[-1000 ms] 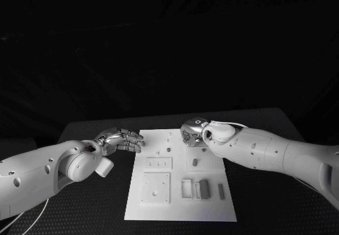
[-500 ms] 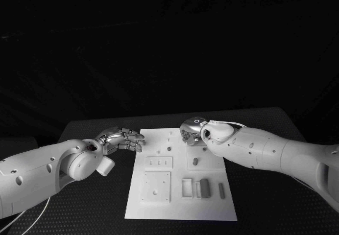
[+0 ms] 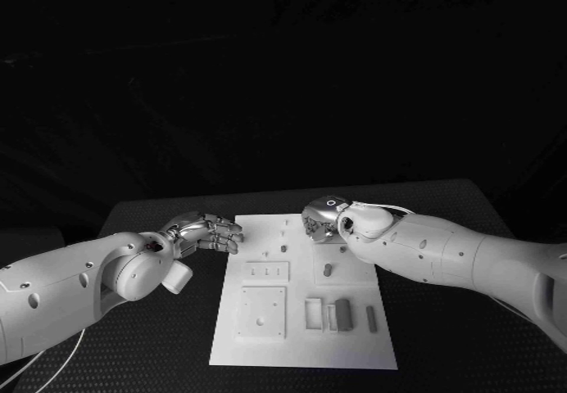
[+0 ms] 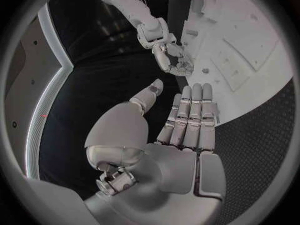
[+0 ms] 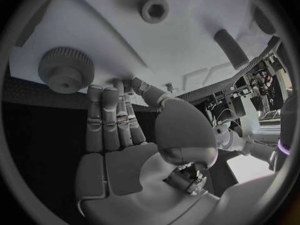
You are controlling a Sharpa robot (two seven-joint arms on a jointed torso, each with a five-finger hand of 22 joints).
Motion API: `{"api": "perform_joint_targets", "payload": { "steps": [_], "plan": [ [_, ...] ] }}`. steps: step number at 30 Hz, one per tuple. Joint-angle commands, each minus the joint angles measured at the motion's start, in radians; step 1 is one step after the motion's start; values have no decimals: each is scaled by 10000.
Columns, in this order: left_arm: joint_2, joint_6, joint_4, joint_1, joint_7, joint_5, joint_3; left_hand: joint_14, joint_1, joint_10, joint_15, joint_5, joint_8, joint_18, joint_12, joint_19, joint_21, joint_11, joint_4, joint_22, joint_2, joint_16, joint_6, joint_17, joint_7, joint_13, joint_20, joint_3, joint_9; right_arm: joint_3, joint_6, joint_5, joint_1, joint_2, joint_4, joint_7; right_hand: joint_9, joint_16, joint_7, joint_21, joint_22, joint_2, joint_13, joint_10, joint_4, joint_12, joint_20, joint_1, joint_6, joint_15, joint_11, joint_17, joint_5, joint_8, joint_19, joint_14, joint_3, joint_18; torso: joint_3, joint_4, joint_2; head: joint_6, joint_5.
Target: Assemble the parts on the task board
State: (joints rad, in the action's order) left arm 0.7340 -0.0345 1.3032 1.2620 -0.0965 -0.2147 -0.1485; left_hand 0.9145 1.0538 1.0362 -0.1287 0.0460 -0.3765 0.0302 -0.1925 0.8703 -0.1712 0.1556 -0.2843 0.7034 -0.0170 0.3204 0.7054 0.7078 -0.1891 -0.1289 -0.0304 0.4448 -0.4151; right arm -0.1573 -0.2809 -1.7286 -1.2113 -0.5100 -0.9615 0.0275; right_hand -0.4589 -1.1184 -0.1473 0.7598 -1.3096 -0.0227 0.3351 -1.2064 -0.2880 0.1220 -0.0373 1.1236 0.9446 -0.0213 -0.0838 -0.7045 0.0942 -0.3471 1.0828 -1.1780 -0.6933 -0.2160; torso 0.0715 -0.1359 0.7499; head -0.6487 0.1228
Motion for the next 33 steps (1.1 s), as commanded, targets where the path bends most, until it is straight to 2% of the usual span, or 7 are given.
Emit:
{"api": "perform_joint_targets", "payload": {
  "steps": [1, 13, 27, 33],
  "plan": [
    [-17, 140, 12, 1, -82, 54, 7, 68, -99, 16, 2, 47, 46, 60, 59, 66, 42, 25, -2, 16, 16, -41, 42, 19, -342, -13, 18, -41, 16, -175, 723, 158, 317, -31, -104, 244, -117, -74, 120, 65, -218, 124, -387, -83, -2, 77, 57, 9, 184, -66, 12, 13, 25, -89, 74, -15, -75, -458, 1, -88, 1, 21, -14],
    [-21, 129, 8, 1, -88, 54, 7, 70, -91, 17, 3, 47, 51, 62, 64, 68, 45, 25, -9, 19, 17, -47, 45, 28, -341, -14, 19, -38, 19, 39, -263, -5, 289, 87, -321, 886, -164, -184, 168, 197, -219, 61, -293, -190, -24, 103, 124, 6, 290, -120, 66, 27, 20, -123, 131, -67, -186, -458, 6, -89, 8, 102, -36],
    [-45, 111, -13, 1, -90, 54, 7, 72, -85, 19, 3, 47, 56, 62, 70, 70, 50, 25, -11, 23, 16, -55, 51, 40, -341, -16, 18, -38, 23, 81, -1025, -477, 227, 588, -255, 1580, -186, -244, 186, 270, -219, -33, -251, -226, -25, 104, 156, 30, 332, -142, 87, 35, 19, -132, 153, -89, -225, -458, 4, -90, 10, 184, -82],
    [-99, 115, -44, 1, -96, 54, 7, 73, -84, 20, 2, 47, 59, 62, 72, 71, 51, 25, -11, 24, 17, -58, 53, 45, -341, -17, 18, -37, 25, 81, -1227, -525, 162, 943, 22, 1723, -188, -251, 187, 281, -218, -48, -245, -225, -25, 99, 160, 34, 335, -143, 87, 38, 19, -130, 154, -89, -233, -458, 1, -99, 10, 226, -102]
  ]
}}
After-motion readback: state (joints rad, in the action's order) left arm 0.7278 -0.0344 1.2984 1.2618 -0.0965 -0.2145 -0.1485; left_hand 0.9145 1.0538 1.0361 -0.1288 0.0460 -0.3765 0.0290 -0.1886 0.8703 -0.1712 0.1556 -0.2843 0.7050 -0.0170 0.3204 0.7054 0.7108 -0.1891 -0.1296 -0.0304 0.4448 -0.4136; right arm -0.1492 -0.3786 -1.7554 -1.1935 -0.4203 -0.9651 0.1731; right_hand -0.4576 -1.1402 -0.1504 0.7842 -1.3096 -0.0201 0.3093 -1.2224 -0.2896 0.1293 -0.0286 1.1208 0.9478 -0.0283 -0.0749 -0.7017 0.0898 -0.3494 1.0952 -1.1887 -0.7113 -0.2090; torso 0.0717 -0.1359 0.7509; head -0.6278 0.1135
